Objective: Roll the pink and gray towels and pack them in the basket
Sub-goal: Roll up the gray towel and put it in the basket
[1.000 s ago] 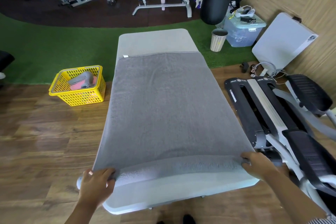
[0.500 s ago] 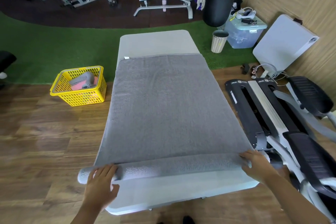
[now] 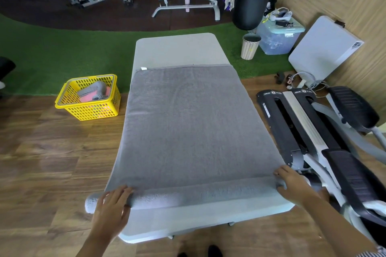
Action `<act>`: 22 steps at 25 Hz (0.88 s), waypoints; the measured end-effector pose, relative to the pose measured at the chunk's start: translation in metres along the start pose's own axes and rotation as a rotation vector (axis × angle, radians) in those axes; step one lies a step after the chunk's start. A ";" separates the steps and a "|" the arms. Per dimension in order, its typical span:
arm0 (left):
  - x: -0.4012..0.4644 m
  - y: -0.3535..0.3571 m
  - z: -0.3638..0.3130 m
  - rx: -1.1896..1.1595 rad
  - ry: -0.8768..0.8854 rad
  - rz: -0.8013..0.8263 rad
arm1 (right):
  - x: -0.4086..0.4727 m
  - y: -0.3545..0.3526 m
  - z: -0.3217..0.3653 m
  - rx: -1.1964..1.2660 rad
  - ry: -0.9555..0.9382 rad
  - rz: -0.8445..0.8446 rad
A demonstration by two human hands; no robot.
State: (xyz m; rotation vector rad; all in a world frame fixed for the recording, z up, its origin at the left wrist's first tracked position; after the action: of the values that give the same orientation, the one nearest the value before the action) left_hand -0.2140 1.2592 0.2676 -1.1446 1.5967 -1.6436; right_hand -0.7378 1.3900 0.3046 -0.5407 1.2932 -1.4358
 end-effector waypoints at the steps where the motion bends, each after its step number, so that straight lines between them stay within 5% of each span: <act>1: -0.001 0.001 -0.003 -0.002 0.005 -0.012 | 0.000 0.002 -0.002 0.029 -0.004 -0.062; 5: 0.002 0.006 -0.008 -0.030 -0.021 0.028 | -0.003 0.009 -0.004 0.103 0.015 -0.131; 8: 0.004 0.011 -0.008 -0.030 -0.041 0.065 | -0.006 0.009 0.003 0.005 0.054 0.040; 16: 0.005 -0.003 -0.005 -0.049 0.014 0.070 | -0.010 -0.001 0.004 -0.182 0.095 0.150; 22: 0.015 -0.004 -0.005 -0.058 -0.061 0.049 | -0.003 0.000 0.002 0.008 -0.010 -0.106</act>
State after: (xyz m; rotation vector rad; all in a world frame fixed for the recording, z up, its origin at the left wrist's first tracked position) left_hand -0.2246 1.2490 0.2749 -1.1643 1.6309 -1.5256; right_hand -0.7352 1.3926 0.3057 -0.6178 1.2660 -1.5228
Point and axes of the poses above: each hand's wrist, its own x-axis towards the middle knuckle, its own y-axis out of the palm, z = x × y, the point moved 2 cm from there along x, towards the middle knuckle, and after that the axes turned 3 degrees about x, right-handed, at the moved point
